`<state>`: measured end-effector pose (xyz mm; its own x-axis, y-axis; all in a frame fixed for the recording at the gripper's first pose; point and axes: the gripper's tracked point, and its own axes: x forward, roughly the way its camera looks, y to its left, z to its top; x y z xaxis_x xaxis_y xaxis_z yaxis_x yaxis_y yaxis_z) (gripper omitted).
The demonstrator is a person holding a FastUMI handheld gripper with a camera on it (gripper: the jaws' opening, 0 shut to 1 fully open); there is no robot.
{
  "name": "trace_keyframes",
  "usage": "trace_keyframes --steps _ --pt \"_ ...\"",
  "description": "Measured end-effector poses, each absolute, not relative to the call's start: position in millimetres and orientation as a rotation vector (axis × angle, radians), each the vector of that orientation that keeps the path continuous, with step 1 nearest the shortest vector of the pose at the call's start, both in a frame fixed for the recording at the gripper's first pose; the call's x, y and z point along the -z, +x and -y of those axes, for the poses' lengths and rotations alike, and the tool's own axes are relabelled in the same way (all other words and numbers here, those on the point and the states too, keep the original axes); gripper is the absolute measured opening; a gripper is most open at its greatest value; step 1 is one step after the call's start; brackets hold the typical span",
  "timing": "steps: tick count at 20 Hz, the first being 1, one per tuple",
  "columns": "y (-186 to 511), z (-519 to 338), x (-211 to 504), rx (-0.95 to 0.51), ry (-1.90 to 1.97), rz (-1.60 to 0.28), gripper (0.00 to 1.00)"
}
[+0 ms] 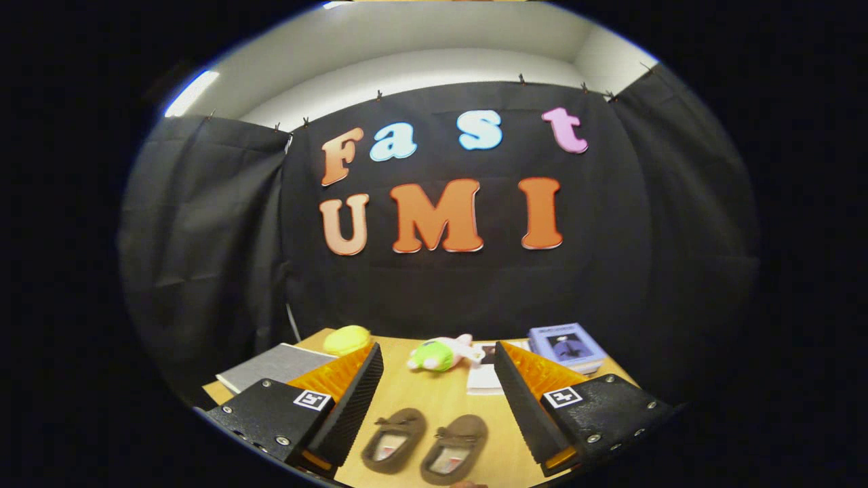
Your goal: Open the storage box then place both shoes into the box .Put the left shoe in first, then the right shoe, with the right side of both shoes facing outward in a uniform manner.
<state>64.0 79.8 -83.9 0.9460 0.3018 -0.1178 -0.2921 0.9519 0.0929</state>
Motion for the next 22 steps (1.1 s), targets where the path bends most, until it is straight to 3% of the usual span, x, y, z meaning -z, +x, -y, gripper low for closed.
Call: trace_keyframes --steps 8,14,22 --pt "66.4 -195.5 176.5 -0.650 0.451 -0.426 0.98" --pt "74.2 -245.7 236.0 -0.706 0.665 -0.624 0.98" --pt "79.0 -298.0 267.5 -0.760 0.716 -0.715 0.98"
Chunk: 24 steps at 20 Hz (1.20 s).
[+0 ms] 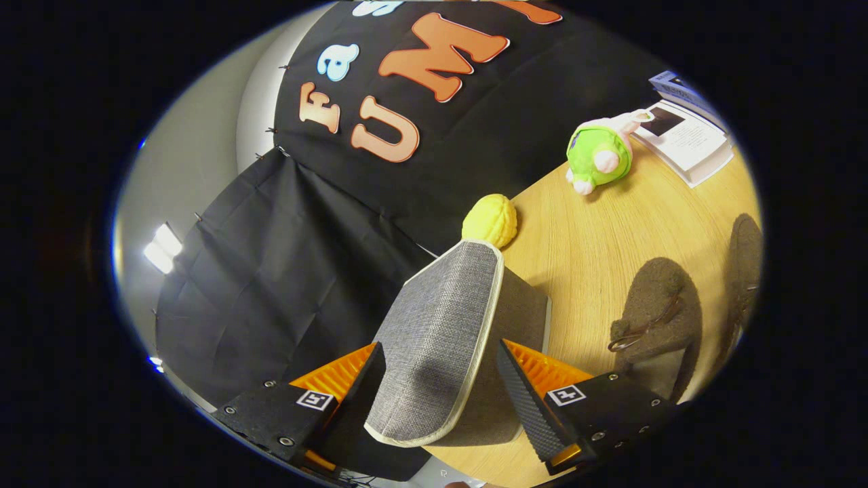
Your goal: Open the storage box then place both shoes into the box .Put the left shoe in first, then the right shoe, with the right side of both shoes facing outward in a uniform manner.
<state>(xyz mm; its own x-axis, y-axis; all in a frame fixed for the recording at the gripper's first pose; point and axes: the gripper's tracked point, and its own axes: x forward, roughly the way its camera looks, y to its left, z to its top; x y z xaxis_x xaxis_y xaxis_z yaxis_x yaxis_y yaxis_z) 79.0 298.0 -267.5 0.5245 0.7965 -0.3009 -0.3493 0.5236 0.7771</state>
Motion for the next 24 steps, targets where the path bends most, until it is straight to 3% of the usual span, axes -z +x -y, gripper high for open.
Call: trace_keyframes --steps 11,15,19,21,24 --pt "89.6 -325.2 278.7 -0.772 0.867 -0.795 0.98" --pt "91.1 -323.4 275.9 -0.757 0.907 -0.801 0.94" --pt "91.1 -310.9 263.0 -0.756 0.976 -0.753 0.73" --pt "94.4 -309.3 254.0 -0.746 1.002 -0.721 0.57" --pt "94.0 -311.1 243.9 -0.717 1.009 -0.709 0.17"
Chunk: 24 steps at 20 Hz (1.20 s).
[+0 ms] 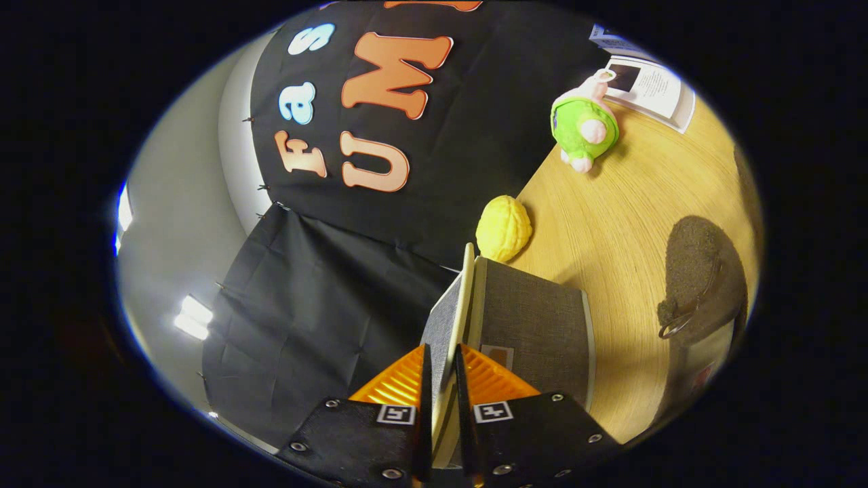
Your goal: Open the storage box then place both shoes into the box .Put the left shoe in first, then the right shoe, with the right side of both shoes facing outward in a uniform manner.
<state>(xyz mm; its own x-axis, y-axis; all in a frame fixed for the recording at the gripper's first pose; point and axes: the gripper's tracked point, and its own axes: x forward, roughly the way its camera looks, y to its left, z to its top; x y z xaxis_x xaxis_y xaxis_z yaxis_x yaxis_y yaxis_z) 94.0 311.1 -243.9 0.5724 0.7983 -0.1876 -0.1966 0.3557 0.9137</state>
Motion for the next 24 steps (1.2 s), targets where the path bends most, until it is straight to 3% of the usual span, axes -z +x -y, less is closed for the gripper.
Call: trace_keyframes --steps 3,12,24 --pt "86.7 -313.6 235.7 -0.714 0.977 -0.692 0.05" --pt "79.2 -349.6 160.0 -0.729 1.008 -0.633 0.05" --pt "47.4 -468.5 97.9 -0.809 0.907 -0.590 0.07"
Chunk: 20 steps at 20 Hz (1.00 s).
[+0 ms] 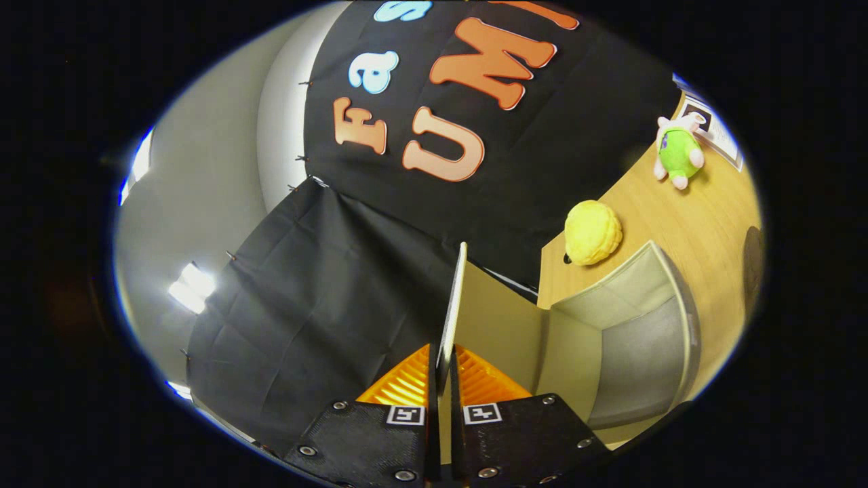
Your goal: Open the storage box then place both shoes into the box .Put the left shoe in first, then the right shoe, with the right side of both shoes facing outward in a uniform manner.
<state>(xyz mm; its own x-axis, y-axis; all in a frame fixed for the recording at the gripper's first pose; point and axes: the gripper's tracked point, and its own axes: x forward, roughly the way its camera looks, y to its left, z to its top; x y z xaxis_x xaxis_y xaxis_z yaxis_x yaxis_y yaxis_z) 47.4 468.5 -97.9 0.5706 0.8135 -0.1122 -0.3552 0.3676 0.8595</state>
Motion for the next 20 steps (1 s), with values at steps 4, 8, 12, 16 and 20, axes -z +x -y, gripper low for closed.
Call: trace_keyframes --steps 4,8,12,16,20 --pt "28.2 -519.8 102.9 -0.867 0.804 -0.641 0.17" --pt "3.8 -554.2 119.6 -0.953 0.667 -0.713 0.70" --pt "2.0 -553.5 125.9 -0.928 0.585 -0.700 0.98" --pt "10.7 -537.2 123.7 -0.889 0.551 -0.682 0.98" --pt "25.7 -487.4 135.9 -0.825 0.508 -0.645 0.98"
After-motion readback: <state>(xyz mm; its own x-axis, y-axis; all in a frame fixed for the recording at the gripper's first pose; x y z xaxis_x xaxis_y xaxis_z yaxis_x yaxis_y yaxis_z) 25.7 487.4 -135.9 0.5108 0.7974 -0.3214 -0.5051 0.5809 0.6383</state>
